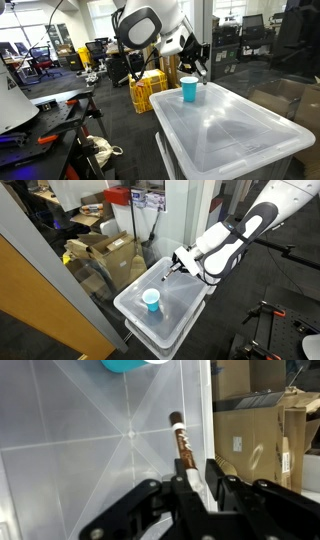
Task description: Take the marker out of the light blue cup
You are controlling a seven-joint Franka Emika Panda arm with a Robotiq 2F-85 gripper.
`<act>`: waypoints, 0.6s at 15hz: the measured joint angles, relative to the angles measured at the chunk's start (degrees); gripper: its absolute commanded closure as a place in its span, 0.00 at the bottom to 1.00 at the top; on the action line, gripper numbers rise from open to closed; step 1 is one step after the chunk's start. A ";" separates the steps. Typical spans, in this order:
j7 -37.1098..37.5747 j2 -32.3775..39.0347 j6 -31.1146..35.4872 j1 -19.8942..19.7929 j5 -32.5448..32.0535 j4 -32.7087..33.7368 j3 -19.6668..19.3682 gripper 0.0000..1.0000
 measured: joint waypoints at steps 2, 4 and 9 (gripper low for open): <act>0.00 0.00 0.00 -0.06 0.96 -0.03 0.18 0.24; 0.00 0.00 0.00 0.00 1.78 -0.06 0.32 0.09; -0.01 0.00 0.00 0.57 2.88 -0.35 0.35 0.00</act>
